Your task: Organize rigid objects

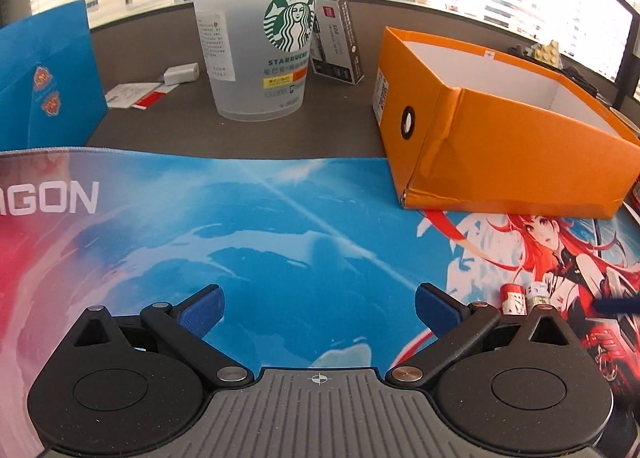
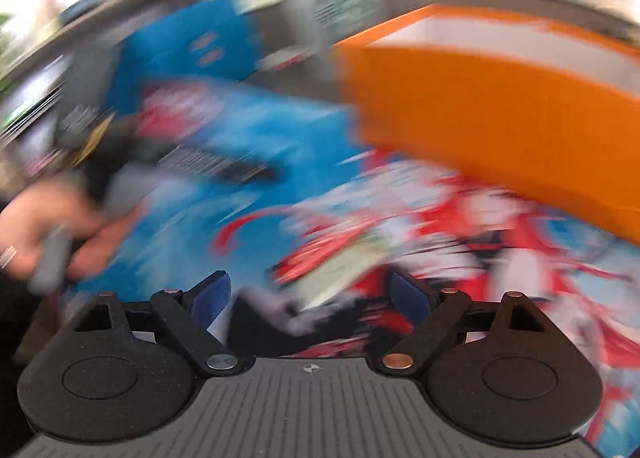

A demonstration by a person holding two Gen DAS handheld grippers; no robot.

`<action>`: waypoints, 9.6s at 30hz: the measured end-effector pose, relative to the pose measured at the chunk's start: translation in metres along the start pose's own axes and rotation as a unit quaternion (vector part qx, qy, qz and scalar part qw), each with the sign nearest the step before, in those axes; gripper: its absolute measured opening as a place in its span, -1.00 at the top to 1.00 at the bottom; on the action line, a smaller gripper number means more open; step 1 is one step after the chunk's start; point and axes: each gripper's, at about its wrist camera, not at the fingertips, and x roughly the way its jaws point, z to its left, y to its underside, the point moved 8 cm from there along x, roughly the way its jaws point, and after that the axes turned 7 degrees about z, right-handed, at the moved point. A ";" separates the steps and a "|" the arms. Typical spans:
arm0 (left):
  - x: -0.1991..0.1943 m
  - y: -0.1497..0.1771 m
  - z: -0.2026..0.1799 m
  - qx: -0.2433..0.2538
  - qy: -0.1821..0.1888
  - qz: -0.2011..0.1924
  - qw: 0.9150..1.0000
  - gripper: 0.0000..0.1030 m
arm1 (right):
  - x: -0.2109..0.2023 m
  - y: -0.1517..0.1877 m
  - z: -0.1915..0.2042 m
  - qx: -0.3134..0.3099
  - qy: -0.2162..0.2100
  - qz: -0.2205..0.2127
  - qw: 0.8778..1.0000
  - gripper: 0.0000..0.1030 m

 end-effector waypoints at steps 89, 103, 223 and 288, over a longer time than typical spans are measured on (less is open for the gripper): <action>-0.033 -0.007 -0.101 0.074 0.086 -0.076 0.991 0.71 | -0.037 0.007 -0.024 0.009 0.121 -0.106 0.987 0.59; -0.067 -0.034 -0.100 0.080 0.079 -0.119 0.986 0.72 | -0.067 -0.015 -0.023 -0.004 0.132 -0.142 0.981 0.59; 0.006 -0.175 -0.133 0.097 0.049 -0.058 0.992 -1.00 | -0.018 -0.144 -0.144 0.029 0.163 -0.045 0.985 -0.39; -0.131 -0.067 -0.081 0.002 -0.078 -0.189 0.979 -1.00 | -0.092 -0.057 -0.028 0.070 0.157 -0.173 0.970 -1.00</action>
